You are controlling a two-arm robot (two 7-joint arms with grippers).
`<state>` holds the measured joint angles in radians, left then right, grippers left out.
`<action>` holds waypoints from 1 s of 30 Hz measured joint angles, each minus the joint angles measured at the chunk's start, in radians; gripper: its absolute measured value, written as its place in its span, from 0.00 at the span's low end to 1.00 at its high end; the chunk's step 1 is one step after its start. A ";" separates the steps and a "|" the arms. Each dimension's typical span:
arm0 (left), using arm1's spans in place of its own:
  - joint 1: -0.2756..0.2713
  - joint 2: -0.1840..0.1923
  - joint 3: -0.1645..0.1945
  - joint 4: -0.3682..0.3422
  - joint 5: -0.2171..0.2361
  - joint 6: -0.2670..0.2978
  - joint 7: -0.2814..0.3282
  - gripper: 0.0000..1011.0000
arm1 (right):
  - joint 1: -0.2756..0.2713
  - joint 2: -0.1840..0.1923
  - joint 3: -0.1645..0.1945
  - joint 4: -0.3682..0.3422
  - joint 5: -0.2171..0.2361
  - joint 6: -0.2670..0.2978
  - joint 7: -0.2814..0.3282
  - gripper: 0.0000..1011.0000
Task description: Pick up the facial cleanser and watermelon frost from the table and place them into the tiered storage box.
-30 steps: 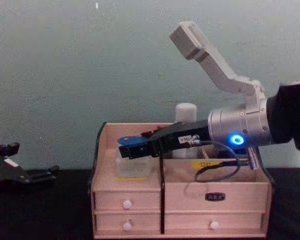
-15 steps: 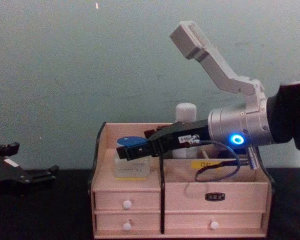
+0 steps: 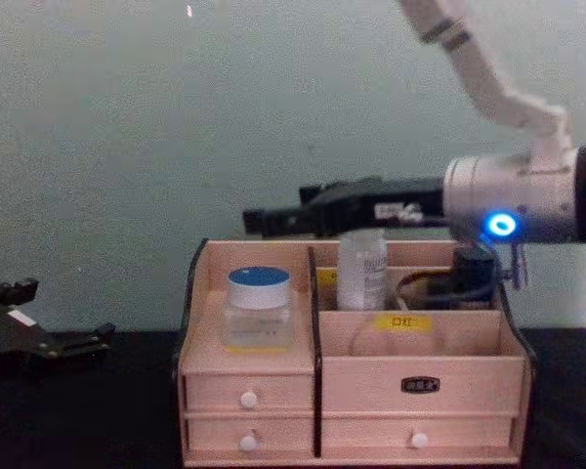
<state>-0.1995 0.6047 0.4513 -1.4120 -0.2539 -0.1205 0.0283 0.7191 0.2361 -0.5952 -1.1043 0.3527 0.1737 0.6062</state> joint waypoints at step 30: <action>0.000 0.000 0.000 0.000 0.000 0.000 0.000 0.99 | -0.434 0.132 0.347 -0.357 -0.019 -0.174 -0.455 0.99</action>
<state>-0.1995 0.6046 0.4514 -1.4120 -0.2540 -0.1205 0.0283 0.2849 0.3680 -0.2480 -1.4616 0.3332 -0.0002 0.1508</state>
